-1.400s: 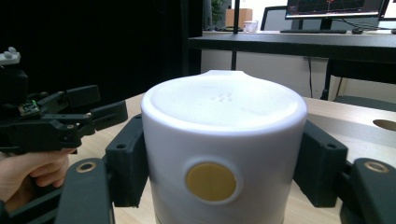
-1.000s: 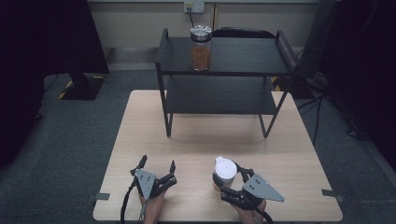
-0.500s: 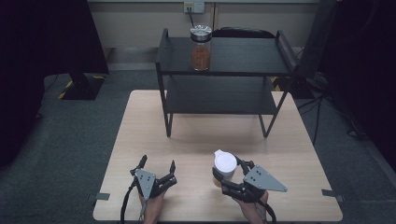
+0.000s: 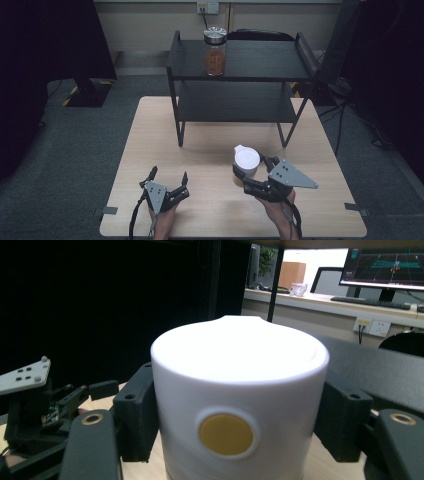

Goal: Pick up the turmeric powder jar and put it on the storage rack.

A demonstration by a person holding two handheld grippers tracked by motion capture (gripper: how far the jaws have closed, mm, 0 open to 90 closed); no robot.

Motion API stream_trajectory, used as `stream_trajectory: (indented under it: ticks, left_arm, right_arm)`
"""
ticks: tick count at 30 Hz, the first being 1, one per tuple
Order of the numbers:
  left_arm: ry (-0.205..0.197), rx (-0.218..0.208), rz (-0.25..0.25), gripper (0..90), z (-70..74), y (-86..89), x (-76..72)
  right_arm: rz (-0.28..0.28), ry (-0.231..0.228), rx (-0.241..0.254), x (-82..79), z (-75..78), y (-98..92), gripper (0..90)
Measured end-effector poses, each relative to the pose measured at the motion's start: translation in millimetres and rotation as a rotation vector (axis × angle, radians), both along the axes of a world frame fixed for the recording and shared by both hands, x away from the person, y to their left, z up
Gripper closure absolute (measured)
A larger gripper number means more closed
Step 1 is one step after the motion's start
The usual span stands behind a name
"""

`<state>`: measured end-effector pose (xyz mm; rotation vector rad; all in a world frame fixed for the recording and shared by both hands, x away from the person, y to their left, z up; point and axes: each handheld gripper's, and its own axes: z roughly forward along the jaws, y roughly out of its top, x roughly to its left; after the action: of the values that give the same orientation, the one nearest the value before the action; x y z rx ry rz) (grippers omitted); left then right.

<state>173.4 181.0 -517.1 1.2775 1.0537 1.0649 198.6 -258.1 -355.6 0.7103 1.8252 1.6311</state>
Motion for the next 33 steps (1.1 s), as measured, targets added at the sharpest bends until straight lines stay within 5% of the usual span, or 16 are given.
stream_trajectory:
  ticks: [13,33]
  left_arm:
    - [0.000,-0.001,0.000,0.2,0.0,-0.1,0.1]
    - [0.000,0.001,-0.001,0.0,0.1,0.1,0.0]
  right_arm:
    - [0.011,-0.026,0.009,24.3,38.7,-4.2,30.0]
    - [0.013,-0.050,-0.011,87.9,134.0,-3.0,30.1]
